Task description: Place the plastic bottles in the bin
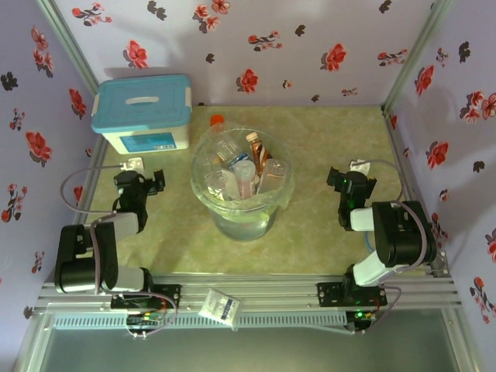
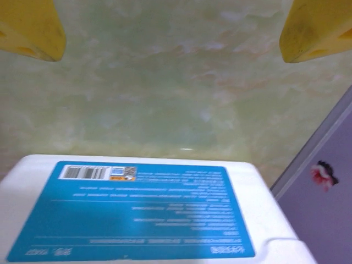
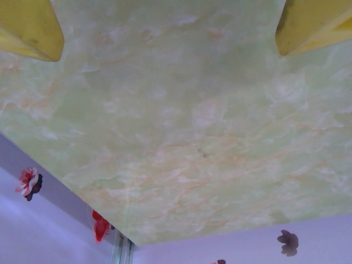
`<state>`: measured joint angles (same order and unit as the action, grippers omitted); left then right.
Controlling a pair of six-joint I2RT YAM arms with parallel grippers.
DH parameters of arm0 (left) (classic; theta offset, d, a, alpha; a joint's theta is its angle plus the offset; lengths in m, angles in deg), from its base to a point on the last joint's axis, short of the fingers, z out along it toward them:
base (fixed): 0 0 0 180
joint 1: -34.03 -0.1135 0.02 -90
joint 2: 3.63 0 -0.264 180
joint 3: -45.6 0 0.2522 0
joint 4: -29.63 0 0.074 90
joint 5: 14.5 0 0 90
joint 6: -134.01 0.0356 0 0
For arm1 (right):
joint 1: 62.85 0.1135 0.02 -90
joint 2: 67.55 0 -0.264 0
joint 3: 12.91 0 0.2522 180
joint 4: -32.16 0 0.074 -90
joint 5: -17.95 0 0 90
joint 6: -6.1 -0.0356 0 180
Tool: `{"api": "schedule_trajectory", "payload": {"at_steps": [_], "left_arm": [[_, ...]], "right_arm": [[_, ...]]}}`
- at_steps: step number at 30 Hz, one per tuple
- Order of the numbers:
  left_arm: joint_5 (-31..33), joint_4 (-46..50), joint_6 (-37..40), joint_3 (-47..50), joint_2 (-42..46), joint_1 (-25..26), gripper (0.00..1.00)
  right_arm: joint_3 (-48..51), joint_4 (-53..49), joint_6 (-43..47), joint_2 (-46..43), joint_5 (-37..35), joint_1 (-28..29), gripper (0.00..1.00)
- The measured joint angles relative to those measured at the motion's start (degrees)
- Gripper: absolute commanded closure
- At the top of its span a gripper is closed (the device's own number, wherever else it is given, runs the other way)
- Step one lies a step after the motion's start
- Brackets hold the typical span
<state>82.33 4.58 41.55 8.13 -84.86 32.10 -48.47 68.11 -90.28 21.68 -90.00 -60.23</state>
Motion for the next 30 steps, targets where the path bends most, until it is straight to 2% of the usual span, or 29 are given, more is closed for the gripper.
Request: {"api": "schedule_trajectory", "payload": {"at_steps": [7, 13, 30], "left_arm": [[-1.99, -4.70, -0.07, -0.11, -6.40, 0.50, 0.00], [-1.97, -7.80, 0.33, 0.20, -6.69, 1.36, 0.00], [-1.97, -8.85, 0.33, 0.22, -6.69, 1.36, 0.00]], "right_arm": [[0.00, 0.15, 0.00, 0.00, 0.04, -0.02, 0.01], [0.00, 0.15, 0.00, 0.00, 0.17, -0.02, 0.01], [0.00, 0.15, 0.00, 0.04, 0.20, 0.00, 0.01]]}}
